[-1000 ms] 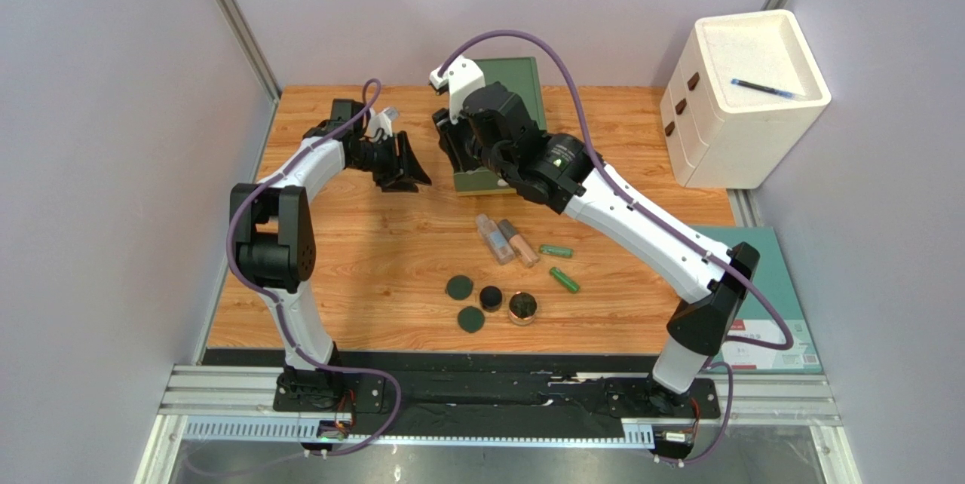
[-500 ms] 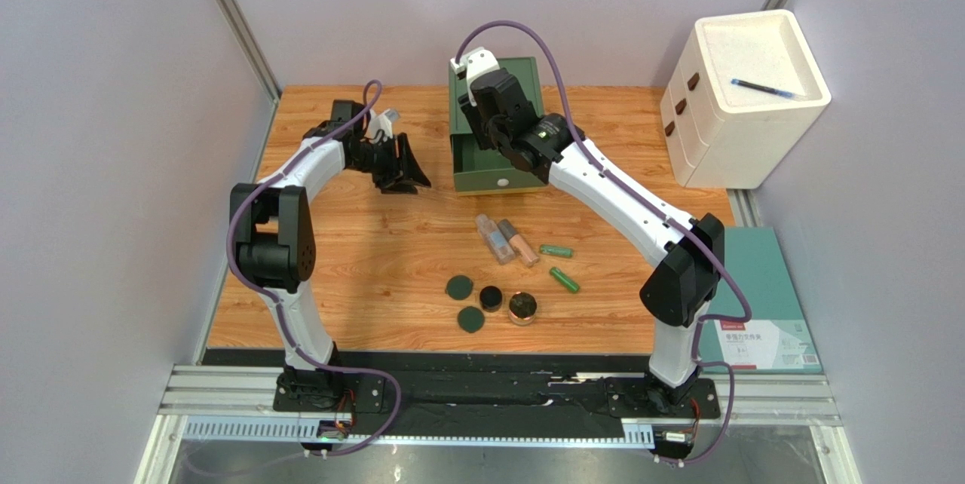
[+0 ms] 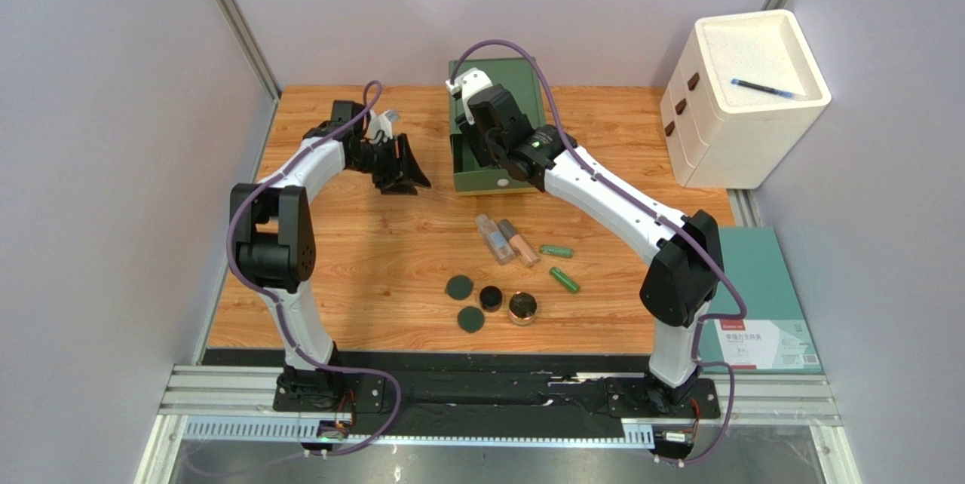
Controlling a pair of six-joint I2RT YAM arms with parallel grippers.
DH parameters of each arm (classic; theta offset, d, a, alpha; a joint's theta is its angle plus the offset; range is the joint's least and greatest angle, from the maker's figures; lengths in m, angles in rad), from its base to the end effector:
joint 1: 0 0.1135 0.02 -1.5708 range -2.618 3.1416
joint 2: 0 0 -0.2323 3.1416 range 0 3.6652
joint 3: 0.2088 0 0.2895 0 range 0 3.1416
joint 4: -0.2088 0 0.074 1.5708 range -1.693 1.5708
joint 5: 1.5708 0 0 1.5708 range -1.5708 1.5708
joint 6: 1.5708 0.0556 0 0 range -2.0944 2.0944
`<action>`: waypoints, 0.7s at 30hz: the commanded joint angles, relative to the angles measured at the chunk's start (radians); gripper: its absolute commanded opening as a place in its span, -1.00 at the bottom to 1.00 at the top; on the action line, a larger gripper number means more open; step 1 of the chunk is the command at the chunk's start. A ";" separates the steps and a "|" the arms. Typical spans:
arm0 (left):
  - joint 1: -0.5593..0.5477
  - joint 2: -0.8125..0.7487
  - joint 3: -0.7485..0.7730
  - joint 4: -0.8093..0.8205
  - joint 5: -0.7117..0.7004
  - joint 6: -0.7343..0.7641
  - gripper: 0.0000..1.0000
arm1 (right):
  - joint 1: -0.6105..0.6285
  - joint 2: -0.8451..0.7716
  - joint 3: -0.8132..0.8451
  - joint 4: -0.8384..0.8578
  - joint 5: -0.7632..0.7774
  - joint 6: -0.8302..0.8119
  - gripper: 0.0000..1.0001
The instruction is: Organize the makeup
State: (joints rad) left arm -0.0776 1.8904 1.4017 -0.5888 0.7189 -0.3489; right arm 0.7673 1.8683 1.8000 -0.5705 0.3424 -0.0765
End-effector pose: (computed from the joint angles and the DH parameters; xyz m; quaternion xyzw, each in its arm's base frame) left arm 0.4220 -0.0695 0.1520 -0.0377 0.9110 -0.3818 0.1512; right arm 0.3557 0.3171 0.3008 -0.2906 0.8345 0.0067 0.4681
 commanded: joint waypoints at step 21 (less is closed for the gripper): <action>0.002 -0.083 0.006 -0.005 -0.026 -0.045 0.10 | -0.069 -0.173 0.010 0.028 -0.143 0.067 0.75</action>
State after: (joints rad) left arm -0.0780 1.8641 1.4063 -0.6022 0.6827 -0.3767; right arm 0.7090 1.8015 1.8038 -0.5358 0.3008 -0.0559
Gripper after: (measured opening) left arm 0.546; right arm 0.870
